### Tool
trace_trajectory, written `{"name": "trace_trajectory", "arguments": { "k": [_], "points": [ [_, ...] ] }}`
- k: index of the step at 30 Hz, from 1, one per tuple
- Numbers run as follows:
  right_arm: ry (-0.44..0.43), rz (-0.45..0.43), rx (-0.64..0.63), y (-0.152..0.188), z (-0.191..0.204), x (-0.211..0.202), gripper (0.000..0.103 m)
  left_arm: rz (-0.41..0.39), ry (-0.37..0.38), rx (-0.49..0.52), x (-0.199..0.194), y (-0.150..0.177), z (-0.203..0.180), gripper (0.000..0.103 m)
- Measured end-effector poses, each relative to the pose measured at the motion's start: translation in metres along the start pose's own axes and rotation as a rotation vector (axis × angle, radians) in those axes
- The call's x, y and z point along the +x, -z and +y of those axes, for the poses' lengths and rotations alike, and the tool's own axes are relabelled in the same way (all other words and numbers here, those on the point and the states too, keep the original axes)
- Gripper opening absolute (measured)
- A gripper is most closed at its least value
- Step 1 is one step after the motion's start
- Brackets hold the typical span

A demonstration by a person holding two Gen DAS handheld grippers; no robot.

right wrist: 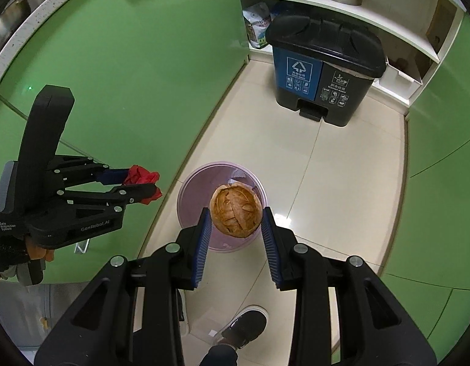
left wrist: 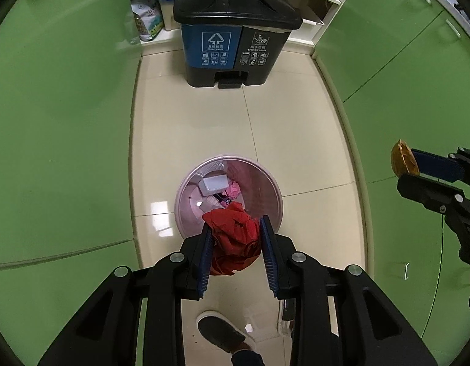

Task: Collect trash
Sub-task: 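Open the left gripper to drop the red paper while the right gripper holds the walnut shell above, then open the right gripper to drop the walnut shell into the pink wastebasket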

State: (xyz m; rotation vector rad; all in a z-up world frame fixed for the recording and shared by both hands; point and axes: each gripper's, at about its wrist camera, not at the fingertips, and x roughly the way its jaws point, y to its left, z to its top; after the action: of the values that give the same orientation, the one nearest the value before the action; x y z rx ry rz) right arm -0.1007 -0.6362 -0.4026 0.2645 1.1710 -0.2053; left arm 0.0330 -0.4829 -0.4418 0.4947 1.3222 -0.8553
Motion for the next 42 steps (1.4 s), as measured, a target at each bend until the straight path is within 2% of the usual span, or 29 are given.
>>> {"name": "trace_trajectory", "arguments": {
  "k": [1,2,4,5,6,12,21,34,36,37,38,42],
  "points": [
    [0.000,0.000,0.000,0.000,0.000,0.000,0.033,-0.003,0.003,-0.002,0.000,0.000,0.001,0.033],
    [0.000,0.001,0.001,0.000,-0.001,0.001,0.033,-0.008,0.000,-0.004,0.000,0.001,0.002,0.039],
    [0.002,0.000,0.000,-0.001,0.000,0.002,0.033,-0.021,-0.008,-0.008,0.000,0.000,0.004,0.065],
    [0.003,0.000,-0.001,0.000,0.000,0.002,0.034,-0.029,-0.011,-0.011,-0.001,0.001,0.005,0.085],
    [0.003,0.000,-0.001,-0.001,0.001,0.003,0.034,-0.038,-0.008,-0.014,-0.001,0.001,0.006,0.089],
    [-0.002,0.001,-0.009,0.002,0.006,0.006,0.034,-0.036,-0.026,-0.030,0.000,0.006,0.013,0.095],
    [-0.013,0.008,-0.022,0.003,0.018,0.012,0.034,-0.034,-0.030,-0.062,-0.003,0.011,0.029,0.096],
    [-0.049,0.029,-0.069,-0.012,0.040,0.044,0.035,-0.053,-0.034,-0.147,-0.014,0.025,0.068,0.096],
    [-0.040,0.024,-0.068,-0.014,0.042,0.049,0.055,-0.057,-0.042,-0.154,-0.014,0.025,0.072,0.096],
    [-0.035,0.015,-0.066,-0.014,0.042,0.050,0.077,-0.058,-0.043,-0.155,-0.014,0.025,0.073,0.096],
    [-0.035,0.012,-0.062,-0.015,0.041,0.052,0.084,-0.058,-0.045,-0.156,-0.013,0.025,0.074,0.096],
    [-0.019,0.034,-0.052,-0.015,0.039,0.058,0.090,-0.056,-0.044,-0.154,-0.011,0.023,0.075,0.096]
  ]
}}
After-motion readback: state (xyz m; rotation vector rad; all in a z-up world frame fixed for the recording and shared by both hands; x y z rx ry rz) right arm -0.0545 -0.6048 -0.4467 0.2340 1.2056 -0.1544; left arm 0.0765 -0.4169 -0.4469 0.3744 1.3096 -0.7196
